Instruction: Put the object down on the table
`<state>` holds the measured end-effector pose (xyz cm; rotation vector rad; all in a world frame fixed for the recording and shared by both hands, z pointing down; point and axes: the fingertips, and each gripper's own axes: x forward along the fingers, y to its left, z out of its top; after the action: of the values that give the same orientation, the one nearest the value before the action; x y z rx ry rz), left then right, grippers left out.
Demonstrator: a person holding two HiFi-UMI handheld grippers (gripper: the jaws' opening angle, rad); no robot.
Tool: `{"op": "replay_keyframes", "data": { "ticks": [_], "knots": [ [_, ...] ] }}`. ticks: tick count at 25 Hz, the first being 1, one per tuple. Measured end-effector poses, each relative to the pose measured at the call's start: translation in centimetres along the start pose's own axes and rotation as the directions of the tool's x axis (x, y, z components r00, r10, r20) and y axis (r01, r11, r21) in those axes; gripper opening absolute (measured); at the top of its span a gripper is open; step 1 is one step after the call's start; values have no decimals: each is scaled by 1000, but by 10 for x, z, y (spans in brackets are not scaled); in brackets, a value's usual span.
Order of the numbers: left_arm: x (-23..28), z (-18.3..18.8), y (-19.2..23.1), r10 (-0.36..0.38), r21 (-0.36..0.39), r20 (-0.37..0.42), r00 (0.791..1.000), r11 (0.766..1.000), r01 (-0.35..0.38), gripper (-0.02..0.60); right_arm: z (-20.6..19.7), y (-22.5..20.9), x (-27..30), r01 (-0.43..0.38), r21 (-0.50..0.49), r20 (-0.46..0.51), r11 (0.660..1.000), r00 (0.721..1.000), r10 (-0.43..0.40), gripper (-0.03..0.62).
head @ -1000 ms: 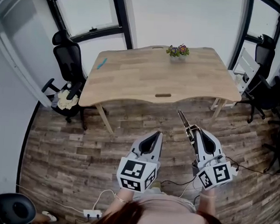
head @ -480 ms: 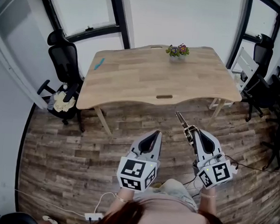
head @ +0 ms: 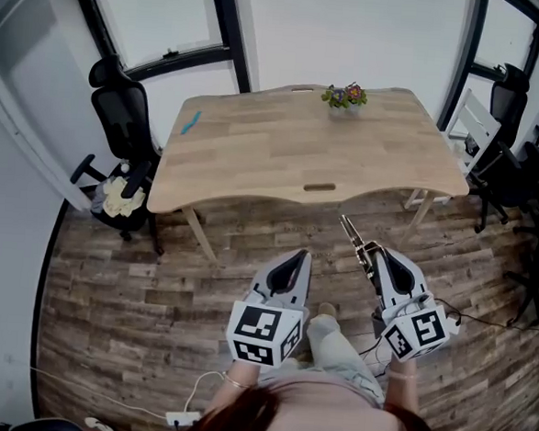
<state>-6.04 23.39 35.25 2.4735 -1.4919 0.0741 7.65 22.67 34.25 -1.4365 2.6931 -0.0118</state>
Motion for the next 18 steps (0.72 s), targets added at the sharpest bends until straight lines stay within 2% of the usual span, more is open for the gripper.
{"op": "replay_keyframes", "data": {
  "ticks": [18],
  "knots": [
    [82,15,21,3,7,7,1000,1000,-3,2,-9,-58,63,-46,52,-2,998,999,47,5]
  ]
}}
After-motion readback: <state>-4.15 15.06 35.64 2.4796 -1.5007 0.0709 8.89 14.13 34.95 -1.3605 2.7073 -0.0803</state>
